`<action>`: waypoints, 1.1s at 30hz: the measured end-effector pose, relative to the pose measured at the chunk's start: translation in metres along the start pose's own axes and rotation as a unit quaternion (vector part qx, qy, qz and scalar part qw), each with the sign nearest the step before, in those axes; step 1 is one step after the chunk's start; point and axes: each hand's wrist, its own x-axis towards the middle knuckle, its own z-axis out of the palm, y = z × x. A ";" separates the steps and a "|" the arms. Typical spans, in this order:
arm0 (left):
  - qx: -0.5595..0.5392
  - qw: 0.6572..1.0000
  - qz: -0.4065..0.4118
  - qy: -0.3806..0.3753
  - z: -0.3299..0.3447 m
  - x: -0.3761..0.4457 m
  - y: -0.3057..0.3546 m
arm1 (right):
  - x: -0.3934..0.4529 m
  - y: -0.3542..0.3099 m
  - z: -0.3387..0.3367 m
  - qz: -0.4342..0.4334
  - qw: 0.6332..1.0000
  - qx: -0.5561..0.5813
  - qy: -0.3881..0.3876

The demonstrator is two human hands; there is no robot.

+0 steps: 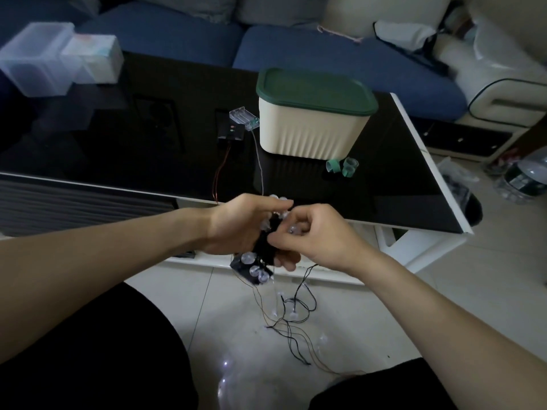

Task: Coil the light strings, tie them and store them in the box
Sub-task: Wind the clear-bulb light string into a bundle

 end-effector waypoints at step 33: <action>0.012 0.997 -0.016 -0.073 0.000 -0.010 0.010 | -0.005 0.006 -0.042 -0.084 0.996 -0.026 0.025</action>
